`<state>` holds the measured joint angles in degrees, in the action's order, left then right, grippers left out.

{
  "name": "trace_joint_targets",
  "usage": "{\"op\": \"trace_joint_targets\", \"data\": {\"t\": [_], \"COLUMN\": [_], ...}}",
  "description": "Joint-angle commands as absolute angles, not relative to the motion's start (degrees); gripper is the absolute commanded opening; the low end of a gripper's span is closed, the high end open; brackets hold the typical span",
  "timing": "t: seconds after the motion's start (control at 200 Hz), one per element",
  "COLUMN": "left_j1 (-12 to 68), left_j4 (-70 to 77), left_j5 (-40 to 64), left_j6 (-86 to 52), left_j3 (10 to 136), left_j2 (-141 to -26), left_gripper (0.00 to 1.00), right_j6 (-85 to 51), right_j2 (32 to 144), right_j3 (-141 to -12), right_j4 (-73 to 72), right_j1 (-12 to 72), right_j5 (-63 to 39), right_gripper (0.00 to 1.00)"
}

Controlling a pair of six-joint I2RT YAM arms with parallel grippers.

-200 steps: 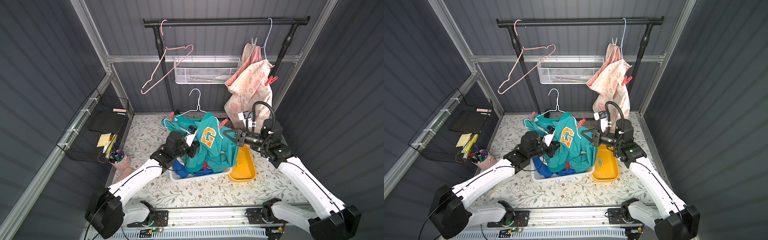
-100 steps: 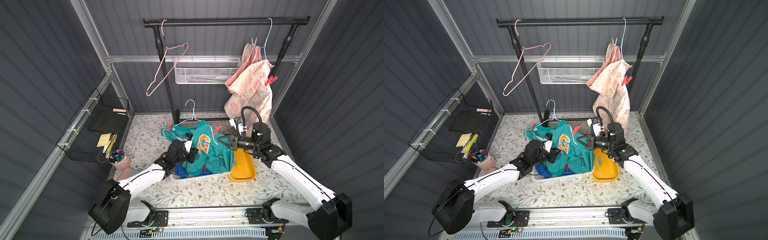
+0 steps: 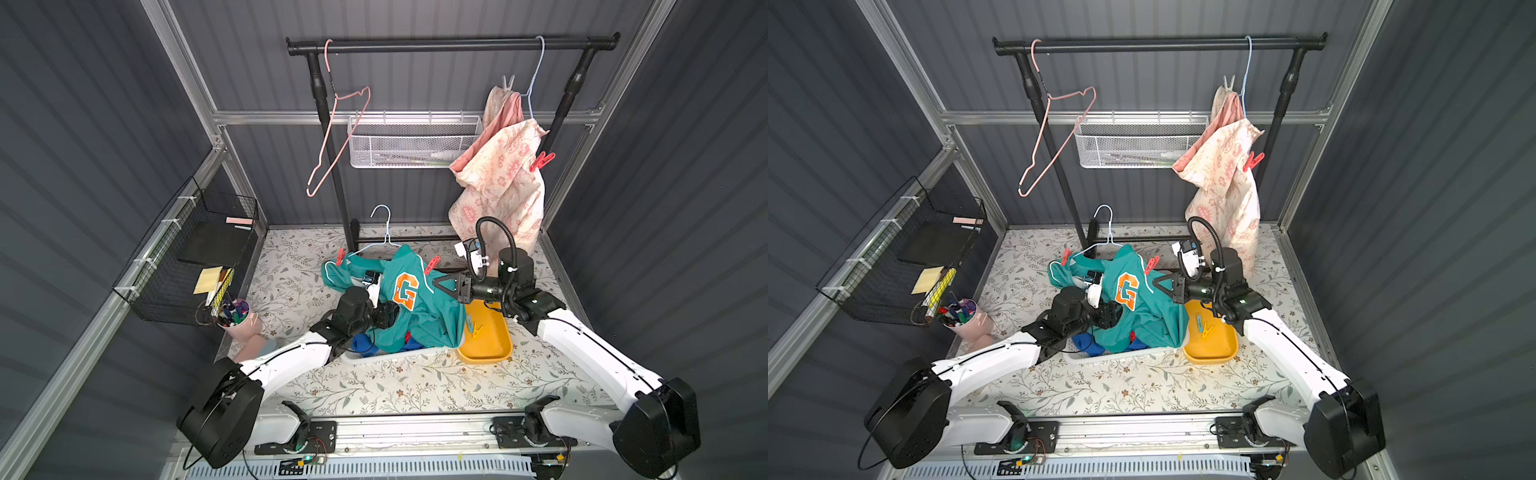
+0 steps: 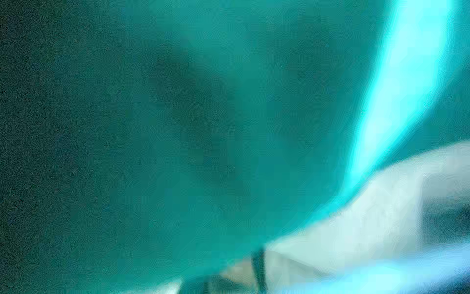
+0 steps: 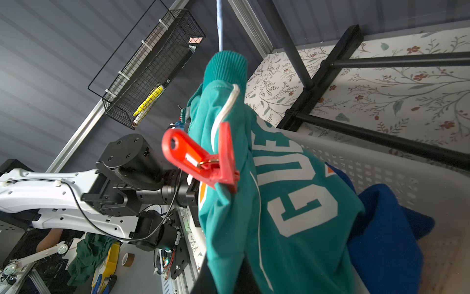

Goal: Remove the clothespins securing jackets to the hanger
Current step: Adjust the jacket in the basket.

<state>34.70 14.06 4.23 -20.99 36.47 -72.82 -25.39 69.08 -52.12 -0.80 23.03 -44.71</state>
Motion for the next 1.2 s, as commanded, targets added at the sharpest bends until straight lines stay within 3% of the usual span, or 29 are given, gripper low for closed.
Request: {"op": "trace_joint_targets", "data": {"t": [0.0, 0.115, 0.535, 0.84, 0.925, 1.196], "left_j1": [34.5, 34.5, 34.5, 34.5, 34.5, 34.5], "left_j4": [7.4, 5.6, -2.9, -5.5, -3.4, 8.7], "left_j5": [-1.1, -3.8, -10.9, -7.4, -4.5, 0.8], "left_j6": [-22.2, -22.7, -26.5, -22.1, -21.3, -23.9], "left_j3": [38.5, 40.8, 46.6, 51.1, 49.5, 41.4], "left_j2": [-68.5, -64.6, -58.1, -58.7, -60.2, -65.9], "left_gripper": [0.75, 0.84, 0.94, 0.86, 0.76, 0.58], "right_j6": [-23.9, -22.6, -21.4, -21.2, -21.2, -21.8], "right_j2": [69.2, 69.2, 69.1, 69.1, 69.1, 69.0], "right_j3": [-51.8, -52.7, -55.0, -55.1, -55.3, -54.9], "right_j4": [-2.2, -0.6, 1.9, 1.9, 1.9, 1.5], "right_j1": [23.4, 23.4, 23.0, 22.9, 22.8, 21.4], "right_j5": [-44.9, -44.1, -41.6, -41.6, -41.4, -41.4], "right_gripper": [0.00, 0.00, 0.00, 0.00, 0.00, 0.00]}}
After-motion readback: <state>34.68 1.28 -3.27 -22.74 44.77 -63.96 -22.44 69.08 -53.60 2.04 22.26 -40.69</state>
